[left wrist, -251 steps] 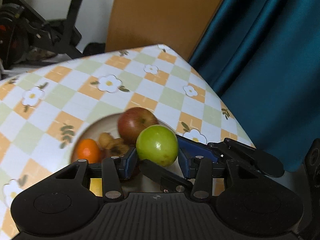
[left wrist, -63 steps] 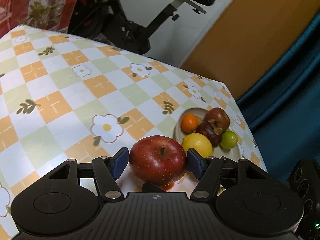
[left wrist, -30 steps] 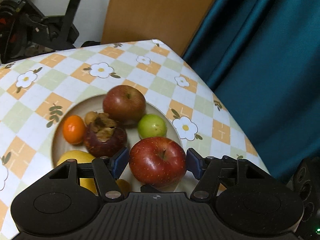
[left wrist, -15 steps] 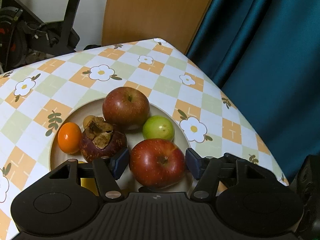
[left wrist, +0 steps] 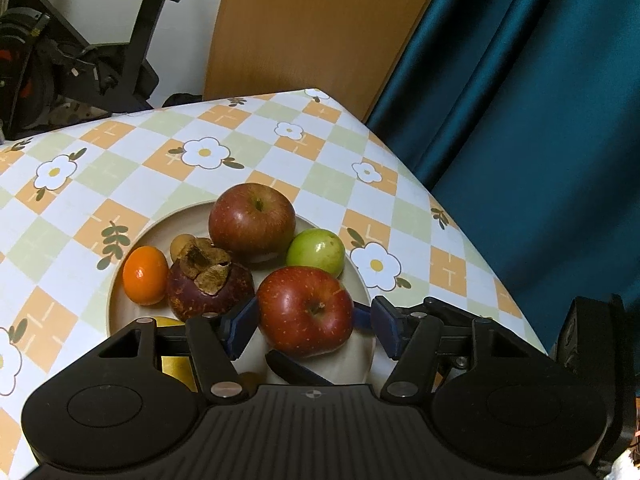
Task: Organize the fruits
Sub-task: 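Open the left tool to release the red apple on the plate, then move the left tool back to a tangerine on the tablecloth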
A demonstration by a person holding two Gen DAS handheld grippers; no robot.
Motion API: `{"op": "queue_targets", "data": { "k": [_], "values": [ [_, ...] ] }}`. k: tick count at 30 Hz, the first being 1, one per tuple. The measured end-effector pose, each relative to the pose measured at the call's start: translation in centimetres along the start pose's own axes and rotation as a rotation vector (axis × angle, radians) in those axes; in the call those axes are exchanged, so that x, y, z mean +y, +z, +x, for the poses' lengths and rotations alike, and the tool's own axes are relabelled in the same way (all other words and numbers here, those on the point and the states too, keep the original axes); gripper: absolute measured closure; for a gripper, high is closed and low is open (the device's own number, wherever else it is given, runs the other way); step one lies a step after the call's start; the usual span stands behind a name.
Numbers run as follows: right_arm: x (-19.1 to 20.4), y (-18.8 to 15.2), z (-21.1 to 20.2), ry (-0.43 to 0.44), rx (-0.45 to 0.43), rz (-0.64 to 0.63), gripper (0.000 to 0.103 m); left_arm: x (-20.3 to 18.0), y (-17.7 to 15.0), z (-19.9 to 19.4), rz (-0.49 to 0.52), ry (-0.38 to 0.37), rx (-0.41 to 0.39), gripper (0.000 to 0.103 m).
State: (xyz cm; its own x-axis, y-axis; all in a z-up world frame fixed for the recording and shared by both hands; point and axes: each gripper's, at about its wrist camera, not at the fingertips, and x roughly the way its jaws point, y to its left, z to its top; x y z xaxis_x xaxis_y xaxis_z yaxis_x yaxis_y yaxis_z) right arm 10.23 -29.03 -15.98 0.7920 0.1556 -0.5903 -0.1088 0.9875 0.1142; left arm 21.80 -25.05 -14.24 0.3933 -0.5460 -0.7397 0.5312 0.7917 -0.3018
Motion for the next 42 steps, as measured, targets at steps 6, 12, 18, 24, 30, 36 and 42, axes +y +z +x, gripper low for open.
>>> {"op": "queue_targets", "data": {
  "k": [6, 12, 18, 24, 30, 36, 42],
  "values": [
    [0.0, 0.7, 0.4, -0.006, 0.032, -0.001, 0.038, 0.5, 0.0, -0.9, -0.013, 0.007, -0.018, 0.039],
    [-0.2, 0.7, 0.2, -0.008, 0.043, 0.004, 0.038, 1.2, 0.2, -2.1, -0.035, 0.013, -0.042, 0.039],
    [-0.1, 0.8, -0.4, -0.016, 0.037, 0.001, 0.038, 2.8, -0.1, -3.8, -0.065, 0.03, -0.063, 0.039],
    [0.4, 1.0, -1.7, -0.024, 0.008, -0.002, 0.038, 5.0, -0.5, -6.8, -0.086, 0.055, -0.094, 0.039],
    [1.0, 2.0, -3.2, -0.008, -0.05, -0.003, 0.038, 7.4, -1.1, -10.6, -0.099, 0.097, -0.14, 0.039],
    [2.7, 2.8, -3.6, 0.031, -0.073, -0.034, 0.038, 9.8, -2.2, -13.7, -0.128, 0.144, -0.173, 0.039],
    [5.1, 2.8, -3.5, 0.087, -0.063, -0.076, 0.038, 11.9, -4.0, -15.3, -0.151, 0.184, -0.169, 0.039]
  ]
}}
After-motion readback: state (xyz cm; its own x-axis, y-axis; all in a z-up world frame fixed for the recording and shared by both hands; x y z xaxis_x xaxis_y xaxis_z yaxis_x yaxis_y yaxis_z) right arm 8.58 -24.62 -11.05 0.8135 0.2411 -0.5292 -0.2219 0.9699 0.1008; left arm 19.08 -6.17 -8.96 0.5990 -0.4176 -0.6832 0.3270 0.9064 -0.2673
